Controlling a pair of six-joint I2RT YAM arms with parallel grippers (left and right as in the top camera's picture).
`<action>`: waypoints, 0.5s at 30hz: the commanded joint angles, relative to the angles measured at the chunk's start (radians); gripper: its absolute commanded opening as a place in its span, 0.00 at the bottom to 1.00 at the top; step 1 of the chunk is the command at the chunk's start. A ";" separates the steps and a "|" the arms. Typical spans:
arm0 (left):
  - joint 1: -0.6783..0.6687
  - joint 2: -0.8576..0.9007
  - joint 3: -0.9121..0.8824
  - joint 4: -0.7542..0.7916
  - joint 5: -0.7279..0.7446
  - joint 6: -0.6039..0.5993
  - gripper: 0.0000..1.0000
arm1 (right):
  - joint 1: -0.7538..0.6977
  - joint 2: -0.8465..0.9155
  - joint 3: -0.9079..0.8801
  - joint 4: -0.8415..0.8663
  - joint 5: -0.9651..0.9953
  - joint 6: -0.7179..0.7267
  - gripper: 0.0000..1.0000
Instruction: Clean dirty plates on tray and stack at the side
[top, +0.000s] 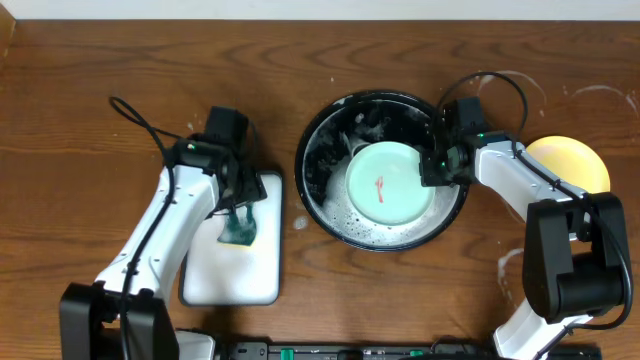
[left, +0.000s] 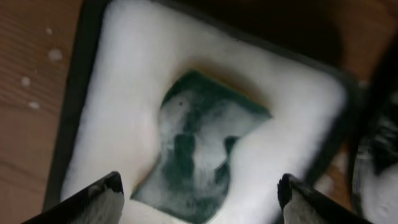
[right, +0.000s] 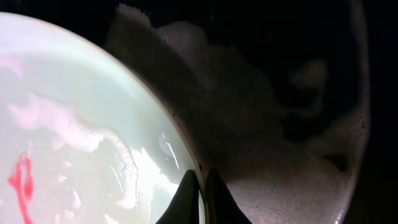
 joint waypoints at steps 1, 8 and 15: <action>0.003 0.014 -0.084 0.055 -0.080 -0.014 0.78 | -0.012 0.032 -0.015 -0.004 0.049 0.058 0.01; 0.003 0.035 -0.240 0.281 -0.066 0.065 0.46 | -0.013 0.032 -0.015 -0.004 0.049 0.058 0.01; 0.003 0.089 -0.354 0.480 0.010 0.080 0.20 | -0.013 0.032 -0.015 -0.004 0.045 0.058 0.01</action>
